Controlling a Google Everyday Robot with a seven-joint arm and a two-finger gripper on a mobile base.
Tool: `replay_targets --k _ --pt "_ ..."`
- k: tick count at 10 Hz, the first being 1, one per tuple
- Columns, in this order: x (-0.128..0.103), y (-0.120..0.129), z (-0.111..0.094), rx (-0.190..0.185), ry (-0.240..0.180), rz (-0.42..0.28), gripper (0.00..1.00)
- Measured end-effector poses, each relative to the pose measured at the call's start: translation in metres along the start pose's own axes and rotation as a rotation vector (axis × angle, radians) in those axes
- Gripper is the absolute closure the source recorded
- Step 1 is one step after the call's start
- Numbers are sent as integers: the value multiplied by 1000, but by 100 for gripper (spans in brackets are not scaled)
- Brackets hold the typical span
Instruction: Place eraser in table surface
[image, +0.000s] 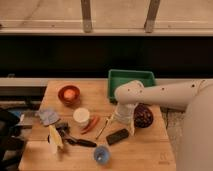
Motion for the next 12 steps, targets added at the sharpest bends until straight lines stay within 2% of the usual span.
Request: replay_targets --k 4,7,8,10,12 --pt "-9 -22 33 29 86 95 20" --pt "-12 -17 53 21 155 98 20" --pt "-12 -12 58 16 171 90 24" --pt "-8 0 63 11 190 65 42" --pt "-6 0 65 8 198 60 61"
